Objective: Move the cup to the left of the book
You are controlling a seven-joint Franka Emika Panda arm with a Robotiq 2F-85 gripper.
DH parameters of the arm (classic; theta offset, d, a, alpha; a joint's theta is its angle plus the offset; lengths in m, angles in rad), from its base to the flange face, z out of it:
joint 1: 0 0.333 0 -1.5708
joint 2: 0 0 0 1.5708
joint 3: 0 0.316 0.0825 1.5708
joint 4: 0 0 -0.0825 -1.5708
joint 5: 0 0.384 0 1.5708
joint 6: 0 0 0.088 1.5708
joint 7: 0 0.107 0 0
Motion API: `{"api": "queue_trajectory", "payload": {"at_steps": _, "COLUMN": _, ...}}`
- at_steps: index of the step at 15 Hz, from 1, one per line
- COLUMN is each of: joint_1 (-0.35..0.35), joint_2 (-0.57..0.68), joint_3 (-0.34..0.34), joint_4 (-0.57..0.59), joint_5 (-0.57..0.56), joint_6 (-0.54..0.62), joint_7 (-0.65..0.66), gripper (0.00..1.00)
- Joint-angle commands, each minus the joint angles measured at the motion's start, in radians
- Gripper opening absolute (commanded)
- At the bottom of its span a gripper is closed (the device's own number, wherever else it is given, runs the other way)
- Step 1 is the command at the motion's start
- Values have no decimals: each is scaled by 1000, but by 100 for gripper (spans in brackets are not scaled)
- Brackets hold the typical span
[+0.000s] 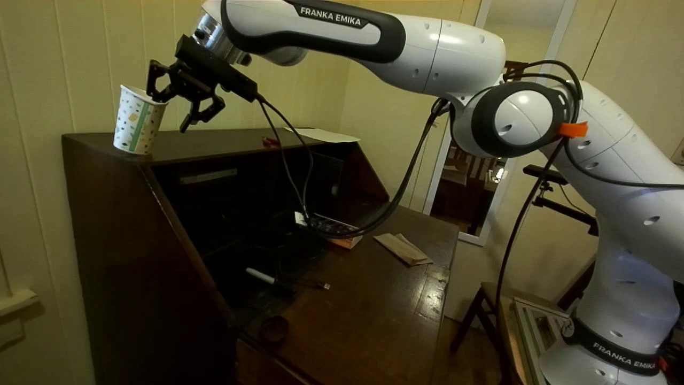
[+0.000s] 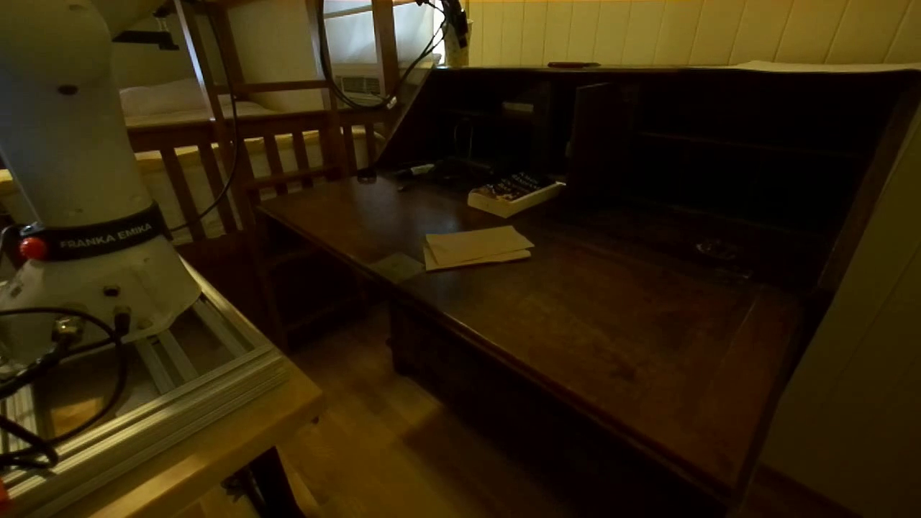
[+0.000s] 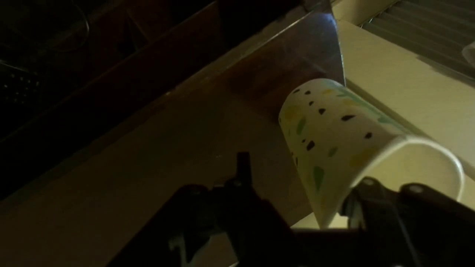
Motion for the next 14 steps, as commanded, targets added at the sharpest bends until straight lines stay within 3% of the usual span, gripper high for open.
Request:
{"api": "queue_trajectory", "payload": {"at_steps": 1, "joint_1": -8, "joint_2": 31, "joint_3": 17, "joint_4": 69, "joint_5": 21, "joint_6": -37, "joint_7": -19, "gripper": 23}}
{"api": "queue_trajectory", "payload": {"at_steps": 4, "joint_1": -8, "joint_2": 29, "joint_3": 16, "joint_4": 70, "joint_5": 20, "joint_6": -55, "joint_7": -17, "gripper": 4}}
{"api": "queue_trajectory", "payload": {"at_steps": 7, "joint_1": -7, "joint_2": 27, "joint_3": 13, "joint_4": 74, "joint_5": 17, "joint_6": -76, "joint_7": -12, "gripper": 0}}
{"api": "queue_trajectory", "payload": {"at_steps": 14, "joint_1": -5, "joint_2": 26, "joint_3": 9, "joint_4": 82, "joint_5": 14, "joint_6": -117, "joint_7": 1, "gripper": 3}}
